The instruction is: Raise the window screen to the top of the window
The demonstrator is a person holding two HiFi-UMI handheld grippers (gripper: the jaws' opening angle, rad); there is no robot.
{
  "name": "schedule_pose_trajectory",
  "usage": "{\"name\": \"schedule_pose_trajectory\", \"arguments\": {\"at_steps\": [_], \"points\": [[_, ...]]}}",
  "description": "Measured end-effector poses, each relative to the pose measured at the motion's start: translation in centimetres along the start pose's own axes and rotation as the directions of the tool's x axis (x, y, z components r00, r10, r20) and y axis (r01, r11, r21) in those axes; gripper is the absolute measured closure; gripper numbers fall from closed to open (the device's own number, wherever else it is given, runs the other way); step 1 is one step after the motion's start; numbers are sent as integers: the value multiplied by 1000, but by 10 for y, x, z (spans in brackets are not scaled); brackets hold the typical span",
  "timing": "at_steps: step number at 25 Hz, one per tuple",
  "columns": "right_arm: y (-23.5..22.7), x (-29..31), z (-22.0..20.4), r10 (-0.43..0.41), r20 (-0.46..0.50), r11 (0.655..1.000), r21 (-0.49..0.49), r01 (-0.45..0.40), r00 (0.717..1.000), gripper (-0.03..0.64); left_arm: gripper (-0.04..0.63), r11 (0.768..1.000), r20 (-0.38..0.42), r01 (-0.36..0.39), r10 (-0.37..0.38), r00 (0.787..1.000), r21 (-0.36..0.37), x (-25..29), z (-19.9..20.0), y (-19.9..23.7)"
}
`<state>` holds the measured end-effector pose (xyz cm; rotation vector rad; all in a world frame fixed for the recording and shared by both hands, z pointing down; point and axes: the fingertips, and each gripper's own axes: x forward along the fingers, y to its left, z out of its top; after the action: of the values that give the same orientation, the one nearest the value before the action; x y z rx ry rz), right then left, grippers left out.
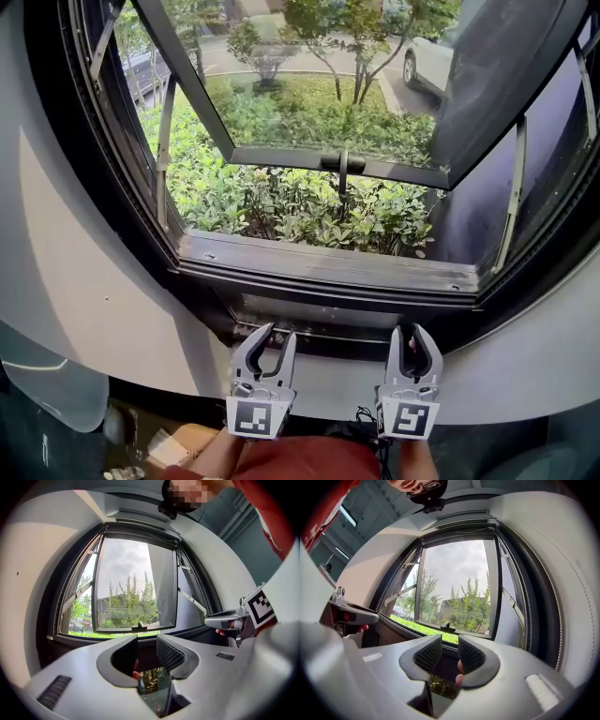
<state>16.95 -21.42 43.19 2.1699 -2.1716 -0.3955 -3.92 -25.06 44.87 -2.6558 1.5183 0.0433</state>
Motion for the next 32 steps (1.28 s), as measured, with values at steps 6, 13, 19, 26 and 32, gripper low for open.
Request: {"name": "schedule_pose_trajectory", "arguments": {"at_steps": [6,13,19,26,32], "points": [[2,-2,4,-8,23,1000,-7,9,1000,580,550,999,7,-32,32,999,15,0,2,6],[5,-2,8,8,31,999,-39,-7,999,606,590,999,9,-51,51,999,14,0,4,11],[9,-2,9,26,28,998,-52,-24,999,606,590,998,9,-61,61,998,10,-1,4,13],[13,-3,12,31,25,998,-59,-30,999,606,589,998,19,-61,60,998,16,-4,5,12],[15,-3,16,32,40,998,-59,-30,999,606,591,998,19,-65,64,998,5,-5,6,13]]}}
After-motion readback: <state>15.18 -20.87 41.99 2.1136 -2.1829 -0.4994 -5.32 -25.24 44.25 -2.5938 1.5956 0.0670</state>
